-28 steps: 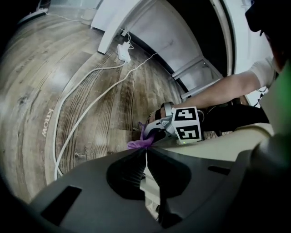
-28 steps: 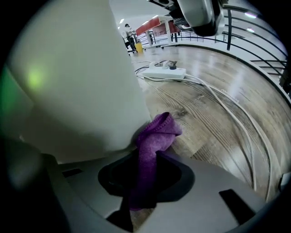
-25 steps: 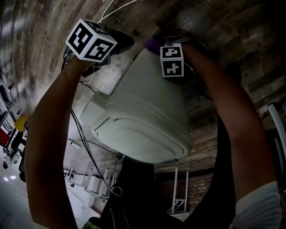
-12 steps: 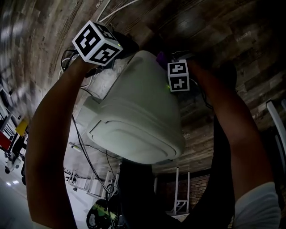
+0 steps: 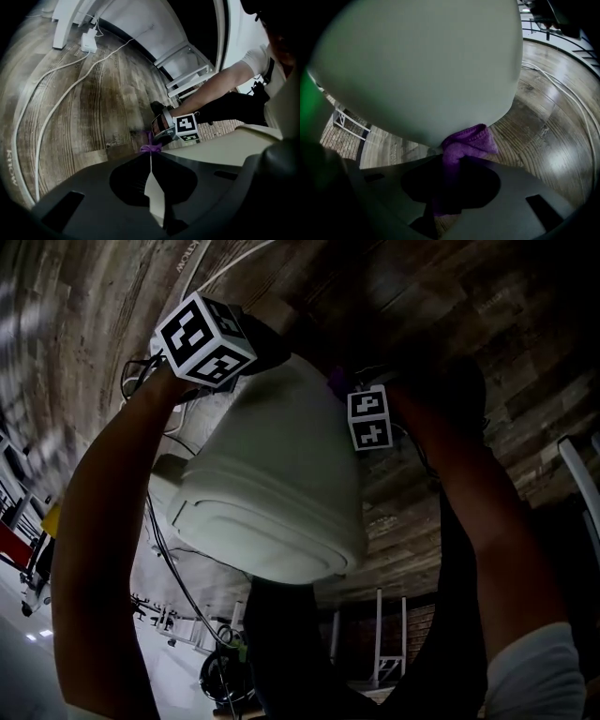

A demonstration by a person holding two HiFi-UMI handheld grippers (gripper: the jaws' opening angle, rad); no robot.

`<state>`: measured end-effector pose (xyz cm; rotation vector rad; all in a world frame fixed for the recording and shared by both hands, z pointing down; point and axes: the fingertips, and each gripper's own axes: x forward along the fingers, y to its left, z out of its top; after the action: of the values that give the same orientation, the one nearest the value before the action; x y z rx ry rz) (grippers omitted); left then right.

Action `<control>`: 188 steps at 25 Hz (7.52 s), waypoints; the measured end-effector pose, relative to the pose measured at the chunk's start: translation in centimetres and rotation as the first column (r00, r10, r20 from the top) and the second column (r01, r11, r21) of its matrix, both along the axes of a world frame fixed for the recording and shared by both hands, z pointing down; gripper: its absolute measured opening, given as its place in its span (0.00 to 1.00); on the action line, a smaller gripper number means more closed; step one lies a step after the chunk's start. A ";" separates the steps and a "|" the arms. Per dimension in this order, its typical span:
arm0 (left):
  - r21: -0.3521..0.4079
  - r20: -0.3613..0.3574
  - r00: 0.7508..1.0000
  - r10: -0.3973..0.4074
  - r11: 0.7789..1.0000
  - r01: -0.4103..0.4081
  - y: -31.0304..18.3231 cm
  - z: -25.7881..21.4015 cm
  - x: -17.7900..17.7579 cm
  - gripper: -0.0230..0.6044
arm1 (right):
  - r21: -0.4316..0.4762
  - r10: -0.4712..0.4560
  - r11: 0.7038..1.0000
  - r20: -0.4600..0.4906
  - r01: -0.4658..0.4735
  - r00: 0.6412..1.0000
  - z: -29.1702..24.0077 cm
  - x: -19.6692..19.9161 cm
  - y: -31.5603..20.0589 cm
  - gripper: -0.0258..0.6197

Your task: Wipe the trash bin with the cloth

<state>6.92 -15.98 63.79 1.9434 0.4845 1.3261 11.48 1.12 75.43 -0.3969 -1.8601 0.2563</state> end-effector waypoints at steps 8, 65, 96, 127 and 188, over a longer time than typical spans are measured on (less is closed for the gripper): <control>-0.009 0.001 0.999 0.032 0.999 -0.032 1.4 0.2 2.7 0.05 | -0.057 -0.015 0.998 -0.020 0.013 1.000 -0.6 2.2 4.7 0.20; 0.068 -0.172 0.658 -0.733 0.658 0.750 1.9 -5.0 -17.9 0.05 | -0.010 -0.597 0.802 -0.028 0.597 0.802 0.1 -12.1 -14.6 0.18; 0.088 -0.267 0.621 -0.737 0.623 0.777 0.3 -15.8 -18.6 0.05 | 0.111 -0.745 0.667 0.093 0.737 0.660 -21.3 -13.1 -14.9 0.18; 0.303 -0.559 0.666 -0.494 0.626 0.718 1.2 -36.2 -10.2 0.05 | 0.269 0.499 0.780 0.278 -0.565 0.821 -36.9 -5.8 -18.6 0.18; 0.324 -0.418 0.287 -0.862 0.154 0.933 34.5 -27.2 -8.5 0.05 | 0.371 0.592 0.630 0.338 -0.682 0.731 -28.2 -4.7 12.8 0.18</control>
<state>-1.55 18.52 36.58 2.0918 -1.0757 0.4490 6.78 13.93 47.23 0.6413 -2.1129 0.2311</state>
